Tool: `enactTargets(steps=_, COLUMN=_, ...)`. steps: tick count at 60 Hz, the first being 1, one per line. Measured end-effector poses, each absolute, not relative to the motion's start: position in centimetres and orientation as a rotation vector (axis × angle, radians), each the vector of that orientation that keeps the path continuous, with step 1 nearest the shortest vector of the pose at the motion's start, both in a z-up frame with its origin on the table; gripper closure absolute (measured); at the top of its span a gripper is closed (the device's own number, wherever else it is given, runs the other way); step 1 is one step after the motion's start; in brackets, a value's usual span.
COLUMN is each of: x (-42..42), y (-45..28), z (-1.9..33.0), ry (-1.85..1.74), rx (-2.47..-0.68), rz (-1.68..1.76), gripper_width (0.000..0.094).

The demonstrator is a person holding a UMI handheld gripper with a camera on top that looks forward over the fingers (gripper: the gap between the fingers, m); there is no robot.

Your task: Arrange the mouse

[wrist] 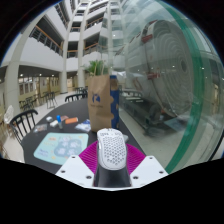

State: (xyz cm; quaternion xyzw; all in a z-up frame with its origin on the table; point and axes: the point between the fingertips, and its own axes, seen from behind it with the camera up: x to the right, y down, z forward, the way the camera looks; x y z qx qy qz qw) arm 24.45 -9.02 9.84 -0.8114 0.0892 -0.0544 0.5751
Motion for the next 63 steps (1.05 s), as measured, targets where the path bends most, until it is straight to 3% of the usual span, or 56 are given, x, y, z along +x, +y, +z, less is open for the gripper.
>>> enactTargets(steps=4, x=20.6, y=-6.6, z=14.3, ry=0.243, rx=-1.840, rz=-0.106, gripper_width=0.0586)
enactTargets(steps=11, x=11.3, y=-1.8, z=15.7, ry=0.206, rx=-1.840, rz=-0.036, gripper_width=0.0587)
enactTargets(steps=21, x=2.5, y=2.6, z=7.0, ry=0.048, rx=-2.003, rz=-0.139, gripper_width=0.0587)
enactTargets(steps=31, x=1.5, y=4.6, z=0.4, ry=0.128, rx=-2.165, rz=-0.123, gripper_width=0.0581)
enactTargets(steps=44, x=1.6, y=4.0, z=-1.5, ry=0.087, rx=-2.234, rz=-0.102, gripper_width=0.0366)
enactTargets(steps=49, x=0.3, y=2.6, z=-0.5, ry=0.011, rx=-2.224, rz=-0.001, gripper_width=0.0063)
enactTargets(steps=51, x=-0.1, y=1.5, z=0.1, ry=-0.011, rx=-2.212, rz=0.035, gripper_width=0.0102)
enactTargets(steps=63, x=1.4, y=-8.5, z=2.4, ry=-0.069, rx=-2.201, rz=0.112, gripper_width=0.0080)
